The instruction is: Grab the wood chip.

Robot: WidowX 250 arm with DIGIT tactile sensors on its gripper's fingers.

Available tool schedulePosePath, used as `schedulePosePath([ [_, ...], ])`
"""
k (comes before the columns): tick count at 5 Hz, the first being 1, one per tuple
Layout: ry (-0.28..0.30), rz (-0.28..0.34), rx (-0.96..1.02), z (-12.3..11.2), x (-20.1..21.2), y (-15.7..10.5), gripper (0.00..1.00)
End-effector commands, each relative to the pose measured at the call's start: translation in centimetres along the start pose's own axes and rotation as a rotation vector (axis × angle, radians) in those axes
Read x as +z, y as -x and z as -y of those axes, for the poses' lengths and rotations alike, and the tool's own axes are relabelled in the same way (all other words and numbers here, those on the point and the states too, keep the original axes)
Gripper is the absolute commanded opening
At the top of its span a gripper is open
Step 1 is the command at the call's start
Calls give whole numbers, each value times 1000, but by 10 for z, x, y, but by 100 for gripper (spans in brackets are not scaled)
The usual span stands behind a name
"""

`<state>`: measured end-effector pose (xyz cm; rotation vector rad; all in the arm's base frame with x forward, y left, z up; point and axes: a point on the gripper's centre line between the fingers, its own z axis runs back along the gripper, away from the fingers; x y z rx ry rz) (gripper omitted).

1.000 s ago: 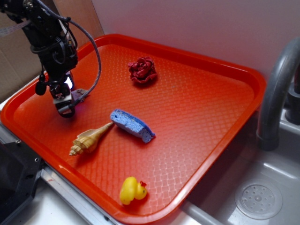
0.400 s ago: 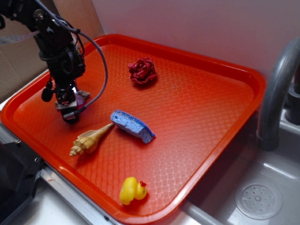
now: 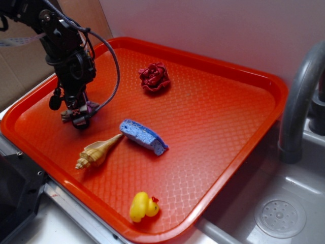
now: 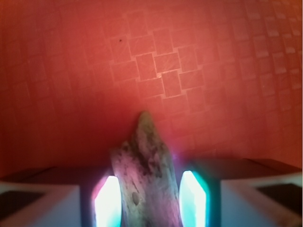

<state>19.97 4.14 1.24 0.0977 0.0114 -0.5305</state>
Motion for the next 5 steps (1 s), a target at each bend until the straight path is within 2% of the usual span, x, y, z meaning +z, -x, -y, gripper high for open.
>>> schedulePosePath([
  [1, 3, 0, 6, -4, -4, -4, 0],
  [4, 11, -17, 50, -13, 7, -3, 0],
  [5, -14, 52, 166, -9, 58, -13, 0],
])
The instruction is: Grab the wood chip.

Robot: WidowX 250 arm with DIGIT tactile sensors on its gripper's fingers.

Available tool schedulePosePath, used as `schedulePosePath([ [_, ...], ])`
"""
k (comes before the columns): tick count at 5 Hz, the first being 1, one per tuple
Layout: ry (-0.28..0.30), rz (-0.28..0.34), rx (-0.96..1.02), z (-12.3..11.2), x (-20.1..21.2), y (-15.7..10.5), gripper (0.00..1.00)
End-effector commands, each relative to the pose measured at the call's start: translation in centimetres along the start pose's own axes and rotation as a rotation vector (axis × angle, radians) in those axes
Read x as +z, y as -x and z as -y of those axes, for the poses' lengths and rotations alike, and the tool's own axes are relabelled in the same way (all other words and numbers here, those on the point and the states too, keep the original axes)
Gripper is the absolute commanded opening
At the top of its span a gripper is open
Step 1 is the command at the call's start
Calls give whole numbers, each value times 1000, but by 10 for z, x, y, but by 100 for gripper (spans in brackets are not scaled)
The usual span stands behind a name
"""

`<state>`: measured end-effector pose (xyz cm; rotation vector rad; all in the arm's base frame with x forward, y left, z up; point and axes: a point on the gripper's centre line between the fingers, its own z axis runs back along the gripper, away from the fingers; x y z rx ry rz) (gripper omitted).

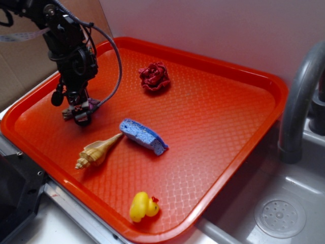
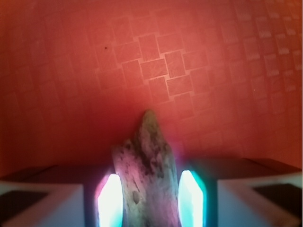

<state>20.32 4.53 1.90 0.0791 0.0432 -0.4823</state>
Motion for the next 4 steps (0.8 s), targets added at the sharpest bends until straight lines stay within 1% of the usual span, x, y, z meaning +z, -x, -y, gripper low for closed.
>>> schedulePosePath([
  [1, 27, 176, 265, 15, 106, -27, 0],
  [2, 75, 210, 463, 19, 159, -37, 0],
  [3, 142, 204, 569, 12, 209, -30, 0],
  [4, 154, 184, 611, 10, 211, -24, 0],
])
